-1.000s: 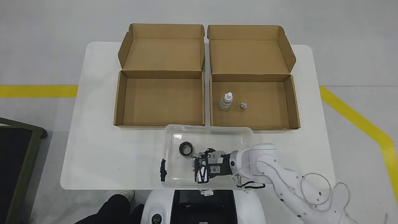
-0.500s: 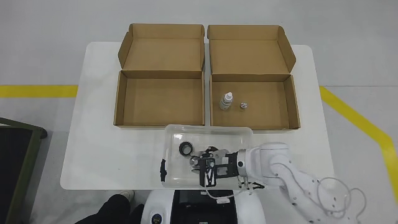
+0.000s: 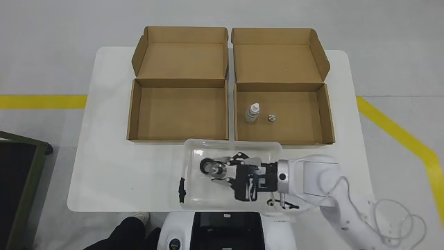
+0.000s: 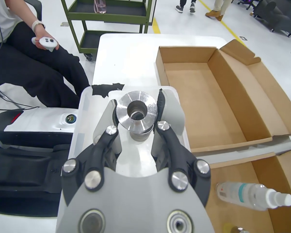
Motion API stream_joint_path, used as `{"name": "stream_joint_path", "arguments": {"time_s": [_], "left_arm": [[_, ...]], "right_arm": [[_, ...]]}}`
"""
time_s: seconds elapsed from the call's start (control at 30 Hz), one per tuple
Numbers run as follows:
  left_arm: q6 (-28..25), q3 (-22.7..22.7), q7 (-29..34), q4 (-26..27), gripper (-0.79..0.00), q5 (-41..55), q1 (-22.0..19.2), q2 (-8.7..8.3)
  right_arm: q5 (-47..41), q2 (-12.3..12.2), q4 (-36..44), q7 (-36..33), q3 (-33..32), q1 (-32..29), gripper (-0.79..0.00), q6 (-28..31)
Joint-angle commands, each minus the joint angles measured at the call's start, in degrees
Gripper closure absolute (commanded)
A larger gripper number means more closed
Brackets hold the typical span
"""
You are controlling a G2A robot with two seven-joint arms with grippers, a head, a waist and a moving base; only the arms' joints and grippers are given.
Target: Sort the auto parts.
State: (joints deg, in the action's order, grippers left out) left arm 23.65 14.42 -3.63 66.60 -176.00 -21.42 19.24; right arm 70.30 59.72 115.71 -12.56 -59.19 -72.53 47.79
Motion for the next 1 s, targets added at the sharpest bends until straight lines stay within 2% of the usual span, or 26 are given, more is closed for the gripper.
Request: {"name": "stream_joint_path", "arguments": {"time_s": [0.0,0.97], "left_arm": [[0.0,0.0,0.0,0.0,-0.785,0.0,0.0,0.00],[0.0,0.0,0.0,0.0,-0.785,0.0,0.0,0.00]], "right_arm": [[-1.4,0.0,0.6,0.7,-0.6,0.2,0.000,-0.1],[-14.5,0.4,6.9,12.6,-11.2,2.6,0.000,-7.8]]}}
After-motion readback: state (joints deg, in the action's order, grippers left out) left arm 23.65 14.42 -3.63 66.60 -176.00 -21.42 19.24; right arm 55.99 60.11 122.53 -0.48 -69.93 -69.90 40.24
